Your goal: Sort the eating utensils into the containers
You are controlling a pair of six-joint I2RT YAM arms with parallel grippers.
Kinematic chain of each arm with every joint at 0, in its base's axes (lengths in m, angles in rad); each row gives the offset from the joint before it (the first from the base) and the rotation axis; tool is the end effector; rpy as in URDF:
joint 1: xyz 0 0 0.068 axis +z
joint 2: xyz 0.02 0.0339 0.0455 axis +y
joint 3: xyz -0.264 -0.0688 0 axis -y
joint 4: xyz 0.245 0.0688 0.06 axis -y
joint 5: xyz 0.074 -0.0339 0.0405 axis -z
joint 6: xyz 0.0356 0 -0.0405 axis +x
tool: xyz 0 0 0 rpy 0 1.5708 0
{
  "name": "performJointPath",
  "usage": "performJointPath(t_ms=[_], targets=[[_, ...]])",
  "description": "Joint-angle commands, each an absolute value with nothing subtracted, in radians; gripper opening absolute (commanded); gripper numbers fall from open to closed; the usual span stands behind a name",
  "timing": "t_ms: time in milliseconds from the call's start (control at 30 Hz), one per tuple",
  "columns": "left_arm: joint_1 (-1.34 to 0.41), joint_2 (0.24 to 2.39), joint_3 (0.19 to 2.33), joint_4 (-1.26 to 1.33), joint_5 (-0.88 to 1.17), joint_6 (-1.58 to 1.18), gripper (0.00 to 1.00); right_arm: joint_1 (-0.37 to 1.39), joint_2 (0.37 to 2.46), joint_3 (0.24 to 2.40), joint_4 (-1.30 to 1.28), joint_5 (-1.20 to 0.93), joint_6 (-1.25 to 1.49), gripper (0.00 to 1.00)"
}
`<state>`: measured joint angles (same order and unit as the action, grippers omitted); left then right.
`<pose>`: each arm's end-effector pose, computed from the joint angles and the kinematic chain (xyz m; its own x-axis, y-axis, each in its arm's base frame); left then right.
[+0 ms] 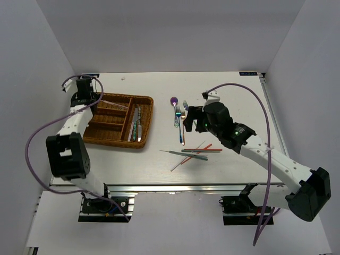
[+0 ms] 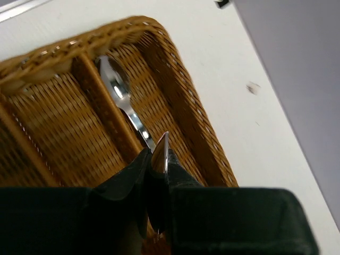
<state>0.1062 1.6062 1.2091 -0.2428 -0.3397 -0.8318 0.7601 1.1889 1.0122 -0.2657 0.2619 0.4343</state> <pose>0.3615 0.0505 0.2737 -0.1296 -0.7147 -0.6873 -0.6852 0.5656 -0.4589 0.2030 0.1802 0.3281 -0.4901 0.0948 -0.8665 -0.3193 0.9054 0.2797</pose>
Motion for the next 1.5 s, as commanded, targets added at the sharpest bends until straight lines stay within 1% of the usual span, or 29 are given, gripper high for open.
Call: performJointPath(t_ms=[0,67,167,200,300,400,433,500,533,567,600,633,767,800,833,867,900,933,967,1033,1067,1100,1167,1200,1267,1300,1367,1400,1467], targets=[[0.118,1.702,1.330,-0.190,-0.425,-0.847,0.00,0.759,1.163,0.979,-0.235,0.253,0.410,0.89],[0.136,1.790,1.403,-0.193,-0.434,-0.835,0.00,0.759,1.149,0.953,-0.230,0.239,0.407,0.89],[0.161,1.871,1.446,-0.155,-0.393,-0.822,0.01,0.758,1.132,0.927,-0.209,0.227,0.397,0.89],[0.164,1.888,1.454,-0.144,-0.381,-0.821,0.04,0.756,1.131,0.923,-0.203,0.224,0.390,0.89],[0.170,1.946,1.480,-0.138,-0.354,-0.821,0.08,0.758,1.137,0.925,-0.190,0.222,0.382,0.89],[0.175,1.942,1.432,-0.124,-0.342,-0.845,0.21,0.756,1.160,0.936,-0.180,0.222,0.377,0.89],[0.175,1.928,1.407,-0.111,-0.344,-0.854,0.35,0.755,1.173,0.937,-0.176,0.221,0.376,0.89],[0.175,1.890,1.350,-0.069,-0.342,-0.871,0.56,0.753,1.193,0.954,-0.169,0.219,0.376,0.89],[0.175,1.879,1.345,-0.069,-0.339,-0.873,0.70,0.752,1.216,0.960,-0.166,0.215,0.374,0.89],[0.175,1.875,1.350,-0.075,-0.336,-0.871,0.75,0.749,1.230,0.969,-0.161,0.210,0.374,0.89],[0.175,1.870,1.377,-0.086,-0.331,-0.871,0.95,0.749,1.268,0.994,-0.157,0.204,0.371,0.89],[0.175,1.868,1.396,-0.100,-0.322,-0.870,0.98,0.747,1.290,1.009,-0.156,0.184,0.367,0.89],[0.175,1.832,1.491,-0.201,-0.298,-0.839,0.98,0.747,1.448,1.116,-0.169,0.186,0.374,0.89],[0.173,1.819,1.506,-0.221,-0.295,-0.835,0.98,0.749,1.535,1.150,-0.181,0.189,0.374,0.89],[0.172,1.803,1.535,-0.247,-0.293,-0.833,0.98,0.747,1.584,1.240,-0.224,0.219,0.374,0.89],[0.173,1.768,1.546,-0.305,-0.295,-0.827,0.98,0.747,1.686,1.296,-0.256,0.273,0.379,0.89],[0.172,1.746,1.557,-0.336,-0.299,-0.825,0.98,0.746,1.739,1.349,-0.282,0.273,0.382,0.89],[0.173,1.721,1.560,-0.368,-0.298,-0.824,0.98,0.746,1.785,1.403,-0.308,0.328,0.388,0.89],[0.172,1.660,1.551,-0.415,-0.282,-0.819,0.98,0.741,1.831,1.501,-0.342,0.356,0.391,0.88],[0.172,1.580,1.513,-0.440,-0.255,-0.802,0.98,0.733,1.943,1.586,-0.365,0.380,0.399,0.78],[0.173,1.487,1.449,-0.445,-0.214,-0.778,0.98,0.724,1.977,1.656,-0.376,0.388,0.399,0.72],[0.172,1.438,1.409,-0.440,-0.186,-0.764,0.98,0.721,2.032,1.689,-0.382,0.391,0.396,0.60],[0.173,1.337,1.332,-0.439,-0.140,-0.718,0.98,0.712,2.078,1.765,-0.388,0.408,0.388,0.50],[0.173,1.234,1.234,-0.420,-0.079,-0.697,0.98,0.709,2.118,1.788,-0.391,0.410,0.377,0.47],[0.173,1.134,1.134,-0.378,-0.048,-0.634,0.98,0.701,2.154,1.828,-0.390,0.394,0.356,0.45],[0.172,1.041,1.029,-0.355,-0.010,-0.609,0.98,0.700,2.186,1.865,-0.397,0.415,0.348,0.45],[0.172,0.964,0.951,-0.333,-0.002,-0.537,0.98,0.695,2.215,1.894,-0.402,0.425,0.330,0.43],[0.173,0.933,0.919,-0.336,-0.002,-0.522,0.98,0.690,2.227,1.908,-0.406,0.425,0.328,0.41],[0.156,0.853,0.836,-0.322,-0.028,-0.523,0.98,0.683,2.259,1.936,-0.410,0.420,0.319,0.40]])
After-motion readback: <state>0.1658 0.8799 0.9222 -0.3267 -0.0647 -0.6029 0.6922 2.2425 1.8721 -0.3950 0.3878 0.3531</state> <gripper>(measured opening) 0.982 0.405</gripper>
